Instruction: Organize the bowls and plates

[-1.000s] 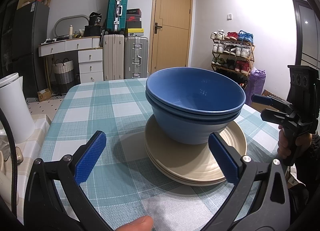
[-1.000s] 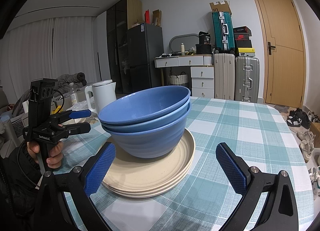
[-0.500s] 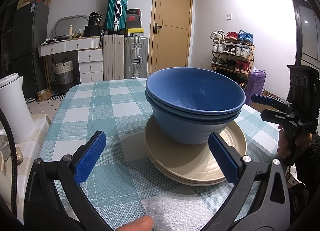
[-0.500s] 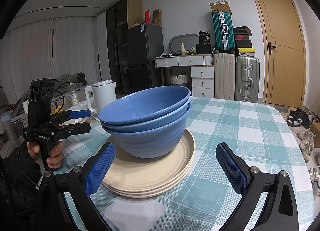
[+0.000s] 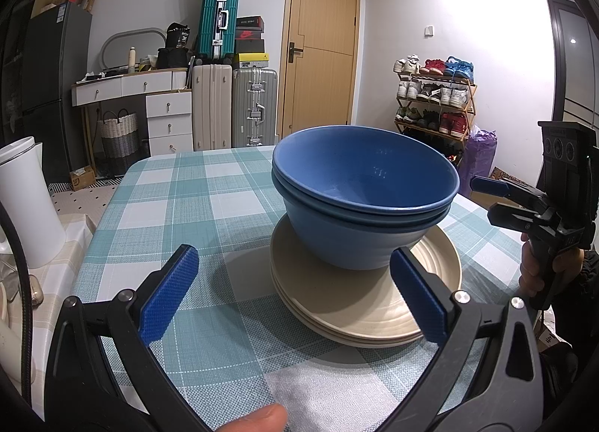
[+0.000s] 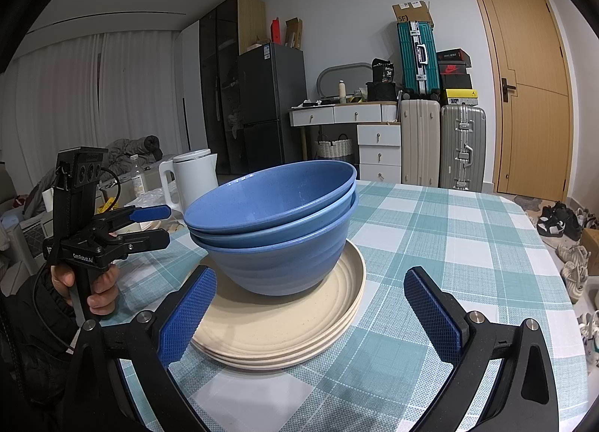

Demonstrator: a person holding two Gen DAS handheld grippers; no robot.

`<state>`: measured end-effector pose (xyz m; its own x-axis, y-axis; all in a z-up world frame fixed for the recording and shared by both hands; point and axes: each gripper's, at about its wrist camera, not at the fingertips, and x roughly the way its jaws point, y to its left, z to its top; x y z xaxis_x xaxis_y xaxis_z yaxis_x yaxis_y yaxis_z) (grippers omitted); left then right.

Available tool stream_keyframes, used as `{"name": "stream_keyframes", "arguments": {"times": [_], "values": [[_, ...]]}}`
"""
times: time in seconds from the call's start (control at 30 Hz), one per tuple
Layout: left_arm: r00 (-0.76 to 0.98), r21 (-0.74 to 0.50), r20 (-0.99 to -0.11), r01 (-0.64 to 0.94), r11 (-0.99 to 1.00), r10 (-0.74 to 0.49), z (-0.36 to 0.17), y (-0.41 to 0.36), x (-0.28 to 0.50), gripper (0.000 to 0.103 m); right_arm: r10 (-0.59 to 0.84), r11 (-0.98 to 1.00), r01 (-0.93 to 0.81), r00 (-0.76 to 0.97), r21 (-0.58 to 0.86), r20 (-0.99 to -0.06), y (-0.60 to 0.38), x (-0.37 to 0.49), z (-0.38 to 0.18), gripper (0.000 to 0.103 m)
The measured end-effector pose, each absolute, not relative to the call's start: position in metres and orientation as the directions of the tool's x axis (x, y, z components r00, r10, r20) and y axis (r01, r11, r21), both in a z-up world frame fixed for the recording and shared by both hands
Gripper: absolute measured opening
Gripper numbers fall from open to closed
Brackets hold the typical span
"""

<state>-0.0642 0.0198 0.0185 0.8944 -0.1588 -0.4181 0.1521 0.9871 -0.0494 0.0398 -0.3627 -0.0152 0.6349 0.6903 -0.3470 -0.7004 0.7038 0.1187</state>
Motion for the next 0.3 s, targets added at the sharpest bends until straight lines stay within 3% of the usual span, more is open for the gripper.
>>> {"name": "stream_keyframes", "arguments": {"times": [0.3], "values": [[0.896,-0.048,-0.413,0.158,0.986,-0.164,0.0174,0.0152,-0.0657,0.102,0.690,0.704,-0.700,0.635,0.119,-0.347,-0.3627,0.0399,-0.0149,0.102]]}}
